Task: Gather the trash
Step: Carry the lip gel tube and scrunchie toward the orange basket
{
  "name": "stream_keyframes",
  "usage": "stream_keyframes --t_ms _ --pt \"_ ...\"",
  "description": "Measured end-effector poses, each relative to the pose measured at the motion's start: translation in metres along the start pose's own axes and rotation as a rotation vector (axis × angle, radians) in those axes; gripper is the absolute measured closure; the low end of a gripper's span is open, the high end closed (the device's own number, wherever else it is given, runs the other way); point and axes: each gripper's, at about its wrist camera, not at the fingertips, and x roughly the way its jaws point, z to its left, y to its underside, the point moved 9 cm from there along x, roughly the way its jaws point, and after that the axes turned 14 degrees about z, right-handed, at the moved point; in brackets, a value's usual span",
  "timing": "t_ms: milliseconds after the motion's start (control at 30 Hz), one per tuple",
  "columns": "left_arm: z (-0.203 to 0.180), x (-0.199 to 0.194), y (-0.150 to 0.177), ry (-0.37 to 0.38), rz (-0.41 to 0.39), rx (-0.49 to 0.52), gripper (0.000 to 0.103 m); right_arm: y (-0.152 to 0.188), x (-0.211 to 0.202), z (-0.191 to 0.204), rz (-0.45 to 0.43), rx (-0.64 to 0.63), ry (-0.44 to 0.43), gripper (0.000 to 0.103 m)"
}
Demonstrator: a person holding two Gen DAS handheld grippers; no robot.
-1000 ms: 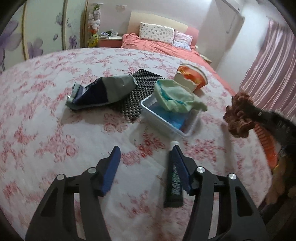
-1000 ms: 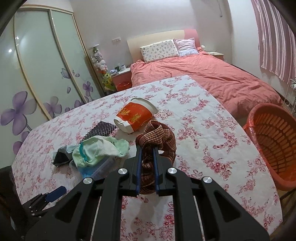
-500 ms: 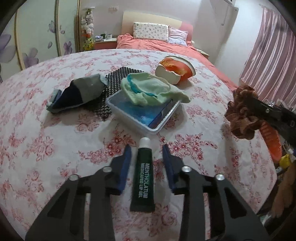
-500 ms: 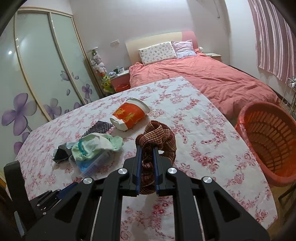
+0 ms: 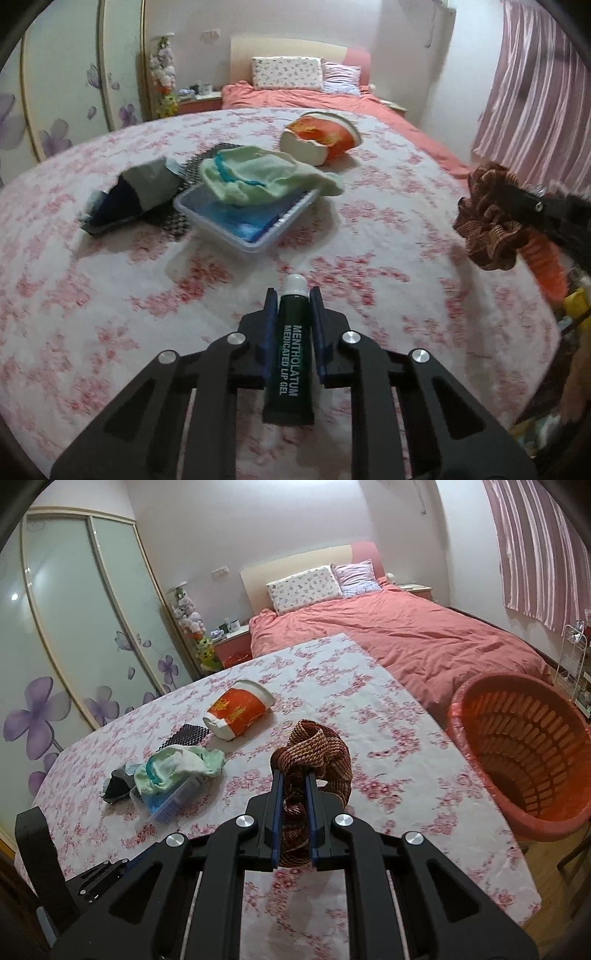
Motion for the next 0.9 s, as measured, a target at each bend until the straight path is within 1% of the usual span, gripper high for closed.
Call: stream_keyframes --t_ms 133,300,633,767,900 --pt "-0.014 -0.009 0.0 0.057 -0.022 0.005 0.085 -0.001 -0.01 -0.013 -0.021 0.02 0.002 0.092" --pt "-0.041 -0.027 -0.012 0.103 -0.062 0.035 0.085 -0.003 -0.023 -0.033 -0.05 0.052 -0.007 0.092" --pt "-0.108 -0.06 -0.059 0.217 -0.139 0.09 0.085 -0.013 -0.054 -0.068 -0.13 0.097 -0.023 0.092" --pt "-0.135 -0.07 -0.077 0.256 -0.164 0.123 0.085 -0.019 -0.067 -0.087 -0.17 0.125 -0.015 0.092" --pt "-0.164 -0.075 -0.09 0.289 -0.183 0.16 0.085 -0.025 -0.078 -0.109 -0.211 0.151 0.012 0.092"
